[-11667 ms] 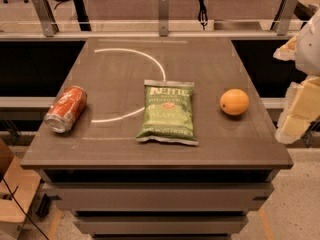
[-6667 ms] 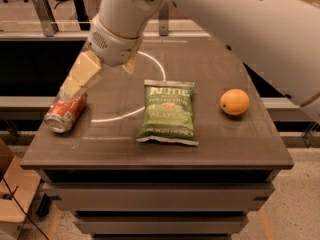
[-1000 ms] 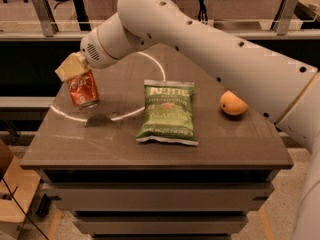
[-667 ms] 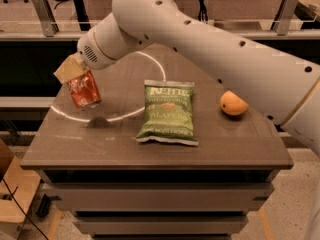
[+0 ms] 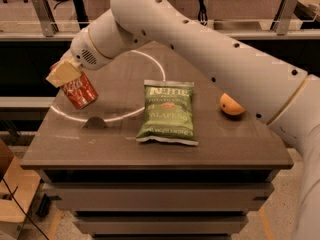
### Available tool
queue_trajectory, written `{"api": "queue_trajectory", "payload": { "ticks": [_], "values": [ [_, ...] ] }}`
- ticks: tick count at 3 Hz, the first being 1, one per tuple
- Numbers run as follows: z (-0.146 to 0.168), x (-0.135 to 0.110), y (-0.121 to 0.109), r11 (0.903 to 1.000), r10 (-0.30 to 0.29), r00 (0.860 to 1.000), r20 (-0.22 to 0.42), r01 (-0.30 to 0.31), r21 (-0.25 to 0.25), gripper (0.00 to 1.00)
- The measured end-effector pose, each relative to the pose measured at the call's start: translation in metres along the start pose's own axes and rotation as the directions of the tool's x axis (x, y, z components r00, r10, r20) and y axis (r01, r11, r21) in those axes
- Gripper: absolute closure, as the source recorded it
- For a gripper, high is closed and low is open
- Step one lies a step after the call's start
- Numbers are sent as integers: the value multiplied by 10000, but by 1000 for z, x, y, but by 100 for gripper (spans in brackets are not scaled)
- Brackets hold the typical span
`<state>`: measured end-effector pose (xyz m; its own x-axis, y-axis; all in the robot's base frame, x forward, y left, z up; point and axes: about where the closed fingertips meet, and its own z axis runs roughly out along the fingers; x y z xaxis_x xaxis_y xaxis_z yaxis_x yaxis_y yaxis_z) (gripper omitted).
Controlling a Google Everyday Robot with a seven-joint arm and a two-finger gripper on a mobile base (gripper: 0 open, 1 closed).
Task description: Place coke can upright
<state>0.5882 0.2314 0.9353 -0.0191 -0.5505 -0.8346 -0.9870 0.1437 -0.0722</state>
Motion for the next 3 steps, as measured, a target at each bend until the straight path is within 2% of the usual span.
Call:
{"api": "queue_trajectory", "payload": {
  "ticks": [1, 2, 3],
  "values": [
    [5, -12, 9, 9862, -1359, 9884, 672, 1414, -863, 100],
    [6, -19, 16, 9597, -2463, 9606, 1290, 2603, -1062, 100],
    [2, -18, 21, 9490, -2912, 9440, 1549, 3055, -778, 100]
  ]
}}
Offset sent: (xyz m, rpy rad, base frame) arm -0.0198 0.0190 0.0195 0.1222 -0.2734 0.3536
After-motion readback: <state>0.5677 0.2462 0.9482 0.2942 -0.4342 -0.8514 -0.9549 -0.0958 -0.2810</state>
